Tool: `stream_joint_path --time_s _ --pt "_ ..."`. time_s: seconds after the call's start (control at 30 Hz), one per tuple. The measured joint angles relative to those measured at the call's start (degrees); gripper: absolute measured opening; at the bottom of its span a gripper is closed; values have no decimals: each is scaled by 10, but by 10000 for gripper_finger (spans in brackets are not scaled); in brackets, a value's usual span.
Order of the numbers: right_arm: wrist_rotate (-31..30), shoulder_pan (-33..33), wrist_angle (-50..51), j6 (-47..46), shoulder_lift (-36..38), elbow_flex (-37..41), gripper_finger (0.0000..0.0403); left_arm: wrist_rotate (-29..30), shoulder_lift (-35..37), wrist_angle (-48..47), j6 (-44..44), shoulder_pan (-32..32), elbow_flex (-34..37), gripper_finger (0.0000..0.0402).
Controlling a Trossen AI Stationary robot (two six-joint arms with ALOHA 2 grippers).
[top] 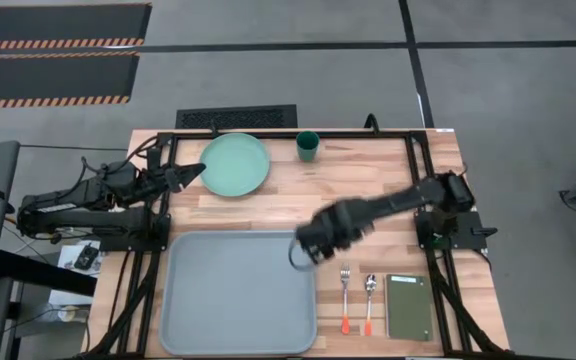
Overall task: Pick and place plate/cup/fork/spoon on tray
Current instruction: Put the orange fork on the left of the gray tray
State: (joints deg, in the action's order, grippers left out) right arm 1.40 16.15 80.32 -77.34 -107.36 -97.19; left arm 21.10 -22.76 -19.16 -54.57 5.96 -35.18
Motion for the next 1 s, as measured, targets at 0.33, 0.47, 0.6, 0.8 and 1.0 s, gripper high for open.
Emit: stream_joint_path --time_s 0.33,0.47,0.6,0.8,1.0 --pt "35 180 -84 -320 -66 0 260 -8 0 -30 5 0 0 183" --pt "35 192 -114 -317 -114 0 260 -4 -2 -37 5 0 0 183" --pt "40 184 -148 -280 -157 0 260 -2 -2 -49 -7 0 0 183" --pt "3 179 -98 -276 -132 1 260 -10 -2 -63 -23 0 0 183" --pt "-78 189 78 -271 1 0 260 -12 -2 -71 -25 0 0 183"
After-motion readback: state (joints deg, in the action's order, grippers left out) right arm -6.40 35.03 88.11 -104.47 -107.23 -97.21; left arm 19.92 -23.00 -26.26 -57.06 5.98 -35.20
